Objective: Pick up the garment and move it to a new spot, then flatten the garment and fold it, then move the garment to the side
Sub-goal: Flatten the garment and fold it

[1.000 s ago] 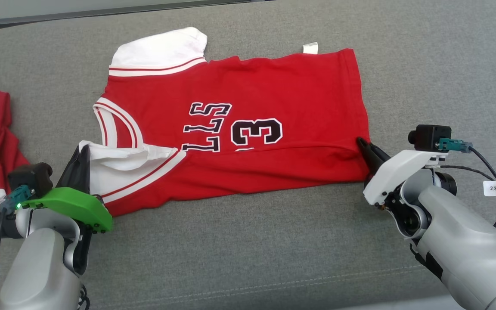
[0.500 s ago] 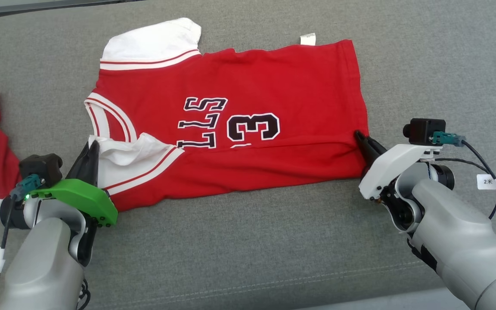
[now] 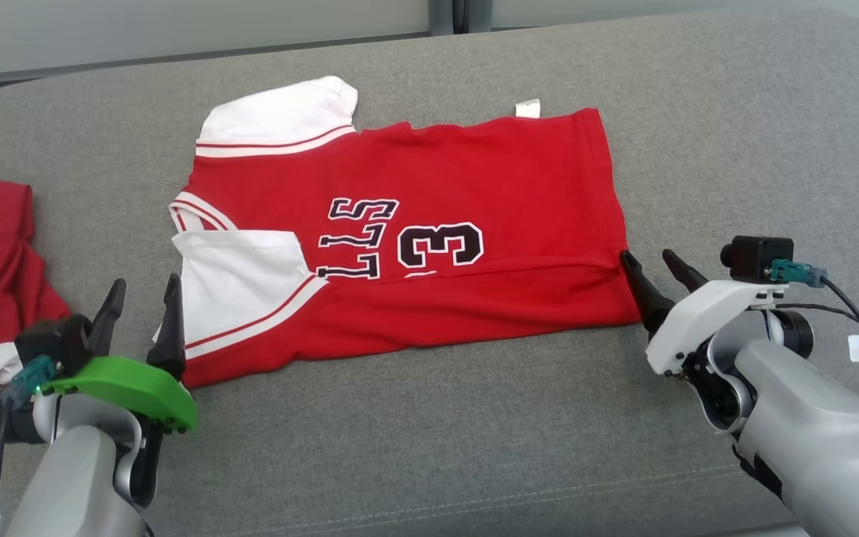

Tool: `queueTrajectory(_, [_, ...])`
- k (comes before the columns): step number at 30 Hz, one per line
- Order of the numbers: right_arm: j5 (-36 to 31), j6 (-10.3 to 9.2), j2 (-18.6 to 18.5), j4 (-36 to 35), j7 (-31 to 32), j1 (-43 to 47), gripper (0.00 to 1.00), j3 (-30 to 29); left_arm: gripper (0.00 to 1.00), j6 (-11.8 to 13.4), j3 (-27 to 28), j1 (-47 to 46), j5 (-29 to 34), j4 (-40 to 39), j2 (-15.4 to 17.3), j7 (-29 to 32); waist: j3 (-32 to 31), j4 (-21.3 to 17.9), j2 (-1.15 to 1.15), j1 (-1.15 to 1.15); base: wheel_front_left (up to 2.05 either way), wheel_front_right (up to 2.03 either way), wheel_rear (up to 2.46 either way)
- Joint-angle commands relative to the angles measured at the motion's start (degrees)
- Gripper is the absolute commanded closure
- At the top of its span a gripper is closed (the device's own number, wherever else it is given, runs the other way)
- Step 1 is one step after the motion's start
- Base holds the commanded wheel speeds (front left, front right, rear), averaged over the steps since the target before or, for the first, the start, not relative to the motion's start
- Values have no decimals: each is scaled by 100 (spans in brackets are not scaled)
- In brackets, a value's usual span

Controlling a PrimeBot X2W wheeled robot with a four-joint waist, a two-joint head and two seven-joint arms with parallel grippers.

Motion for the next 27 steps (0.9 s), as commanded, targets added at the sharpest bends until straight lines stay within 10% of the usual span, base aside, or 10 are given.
queueTrajectory(1, [-66, -2, -53, -81, -43, 156, 0, 19, 0, 11, 139, 272, 116, -198, -48, -18, -126, 12, 0, 0, 0, 0, 0])
queueTrajectory(13, [-711, -2, -227, -475, -62, 736, 0, -344, 0, 26, 717, 1305, 619, -1172, -399, -19, -251, 46, 0, 0, 0, 0, 0])
queueTrajectory(27, [-1322, -2, 162, -89, -63, 647, 0, -626, 0, -11, 743, 968, 808, -381, -413, -18, 90, 2, 0, 0, 0, 0, 0])
